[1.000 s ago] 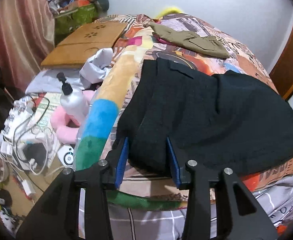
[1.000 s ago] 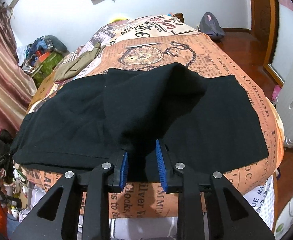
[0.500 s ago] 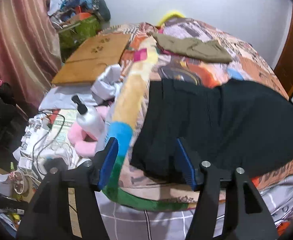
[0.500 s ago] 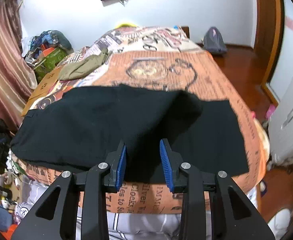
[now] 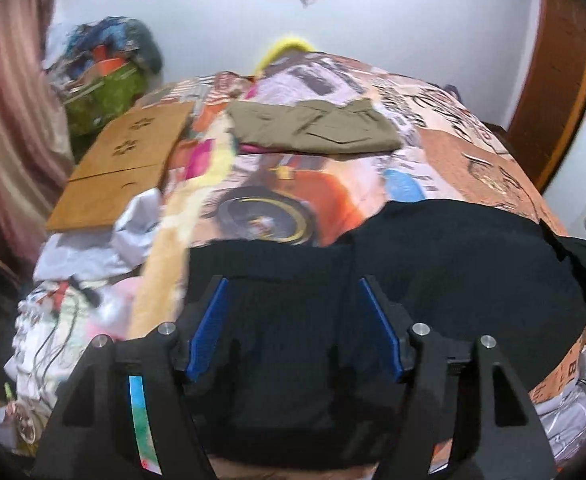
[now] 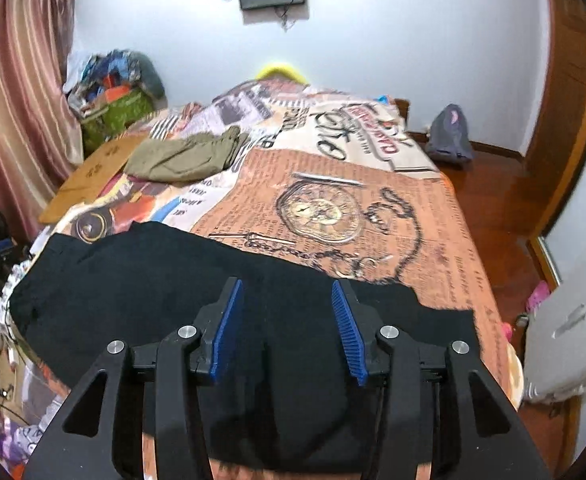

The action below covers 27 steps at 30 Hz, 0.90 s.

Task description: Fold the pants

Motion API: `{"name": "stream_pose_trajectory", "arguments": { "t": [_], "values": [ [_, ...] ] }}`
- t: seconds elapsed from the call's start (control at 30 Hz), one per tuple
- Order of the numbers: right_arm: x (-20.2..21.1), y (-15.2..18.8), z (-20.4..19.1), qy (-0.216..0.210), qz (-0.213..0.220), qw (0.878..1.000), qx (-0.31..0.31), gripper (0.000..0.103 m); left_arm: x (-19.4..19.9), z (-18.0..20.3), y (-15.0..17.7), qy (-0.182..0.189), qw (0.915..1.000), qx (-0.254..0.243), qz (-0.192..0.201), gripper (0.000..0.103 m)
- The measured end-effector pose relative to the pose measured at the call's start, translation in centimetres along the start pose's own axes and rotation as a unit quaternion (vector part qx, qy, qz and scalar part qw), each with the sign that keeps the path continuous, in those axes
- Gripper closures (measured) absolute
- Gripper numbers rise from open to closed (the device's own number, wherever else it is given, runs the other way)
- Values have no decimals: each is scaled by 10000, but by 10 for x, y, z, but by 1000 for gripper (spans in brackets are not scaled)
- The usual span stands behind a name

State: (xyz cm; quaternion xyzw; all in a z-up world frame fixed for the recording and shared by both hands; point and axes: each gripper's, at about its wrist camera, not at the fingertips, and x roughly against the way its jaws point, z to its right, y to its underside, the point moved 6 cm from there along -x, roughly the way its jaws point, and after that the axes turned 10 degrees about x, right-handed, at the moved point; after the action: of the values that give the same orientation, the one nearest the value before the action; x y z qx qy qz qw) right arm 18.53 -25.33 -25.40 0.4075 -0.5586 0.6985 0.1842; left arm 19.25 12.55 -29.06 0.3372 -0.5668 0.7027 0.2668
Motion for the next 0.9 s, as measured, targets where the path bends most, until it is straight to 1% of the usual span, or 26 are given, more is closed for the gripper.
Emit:
{"name": "stream_pose_trajectory", "arguments": {
  "t": [0.1,0.17,0.23,0.27,0.3,0.33,0.37,0.43,0.57,0.67,0.8,0.9],
  "values": [
    [-30,-1,0,-178,-320,9993,-6,60,-16,24,-4,172,9997,-163,-85,37],
    [-54,2,-1,-375,-632,9973,-54,60,-24,36,-4,280,9992,-259,-146,37],
    [-73,8,0,-486,-941,9943,-84,61,-31,47,-3,335,9986,-355,-209,37],
    [-80,11,0,-515,-1052,9931,-82,62,-35,52,-2,369,9982,-410,-248,37],
    [-85,13,0,-523,-1143,9920,-65,69,-38,56,-1,398,9978,-447,-276,37],
    [-88,14,0,-549,-1177,9915,-63,74,-40,61,0,435,9974,-484,-310,37],
    [-88,14,2,-587,-1140,9917,-102,75,-43,65,1,468,9970,-516,-340,37],
    [-84,13,6,-592,-1097,9921,-108,95,-45,71,2,511,9964,-561,-369,37],
    [-68,8,14,-459,-814,9956,-69,97,-45,86,-3,584,9955,-661,-356,37],
    [-43,4,22,-307,-490,9983,-87,97,-40,100,-9,686,9945,-730,-298,37],
    [-12,5,48,-122,-144,9990,-395,97,-30,123,-16,808,9926,-888,-202,35],
    [19,19,75,111,56,9974,-710,97,-25,141,-17,904,9906,-1019,-160,32]
  ]
}}
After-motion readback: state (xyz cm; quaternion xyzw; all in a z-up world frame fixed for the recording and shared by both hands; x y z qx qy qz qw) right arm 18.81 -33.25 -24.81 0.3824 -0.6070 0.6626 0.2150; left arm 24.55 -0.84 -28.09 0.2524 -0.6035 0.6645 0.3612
